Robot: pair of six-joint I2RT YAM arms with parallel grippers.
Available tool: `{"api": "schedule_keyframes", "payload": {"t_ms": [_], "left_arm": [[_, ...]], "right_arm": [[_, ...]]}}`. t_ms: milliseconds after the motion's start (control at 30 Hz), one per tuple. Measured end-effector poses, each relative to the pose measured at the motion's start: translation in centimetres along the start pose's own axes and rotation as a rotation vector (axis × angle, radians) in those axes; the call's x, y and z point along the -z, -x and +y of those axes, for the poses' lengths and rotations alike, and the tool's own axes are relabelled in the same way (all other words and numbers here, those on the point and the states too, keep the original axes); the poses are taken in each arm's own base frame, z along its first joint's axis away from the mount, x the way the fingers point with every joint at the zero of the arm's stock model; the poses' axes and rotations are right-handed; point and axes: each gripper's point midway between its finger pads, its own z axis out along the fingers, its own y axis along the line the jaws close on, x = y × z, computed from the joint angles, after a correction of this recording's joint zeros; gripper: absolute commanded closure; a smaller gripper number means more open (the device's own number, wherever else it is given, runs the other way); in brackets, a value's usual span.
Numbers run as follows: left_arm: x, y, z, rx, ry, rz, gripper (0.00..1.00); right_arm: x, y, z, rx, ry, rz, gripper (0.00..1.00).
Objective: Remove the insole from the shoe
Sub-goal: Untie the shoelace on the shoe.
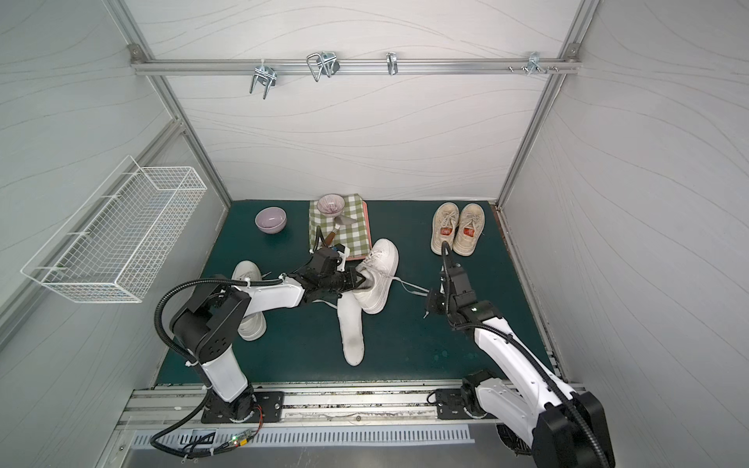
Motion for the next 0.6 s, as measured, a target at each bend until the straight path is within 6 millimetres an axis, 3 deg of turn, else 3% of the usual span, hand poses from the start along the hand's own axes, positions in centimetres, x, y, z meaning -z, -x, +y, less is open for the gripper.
{"api": "schedule_keyframes", "payload": {"t_ms": [167,333,367,500,600], "left_arm": [[0.0,0.1,0.3,0.004,0.012,-0.005,1.0],[0.0,0.1,0.5,-0.006,0.024,-0.007,1.0],[0.0,0.1,0.5,-0.013,0.028,-0.006,1.0],[-0.2,-0.5,-0.5,-0.066,0.05,0.01,1.0],[-0.5,-1.2,-1.2,-0.112,0.075,0.024,1.0]], "right_arm": [[2.1,1.8,-3.0,-0.115,-0.075,-0.056,1.0],[3.0,2.6,-3.0,-0.13,-0.074,-0.069,1.0],[3.0,2.6,-2.8,-0.128,-0.065,-0.066,0.96],[3.1,2.4,-1.8,-0.083,-0.044,-0.047,0.44],[4.0,3.1,-0.2,-0.006,-0.039,-0.066,0.38]]}}
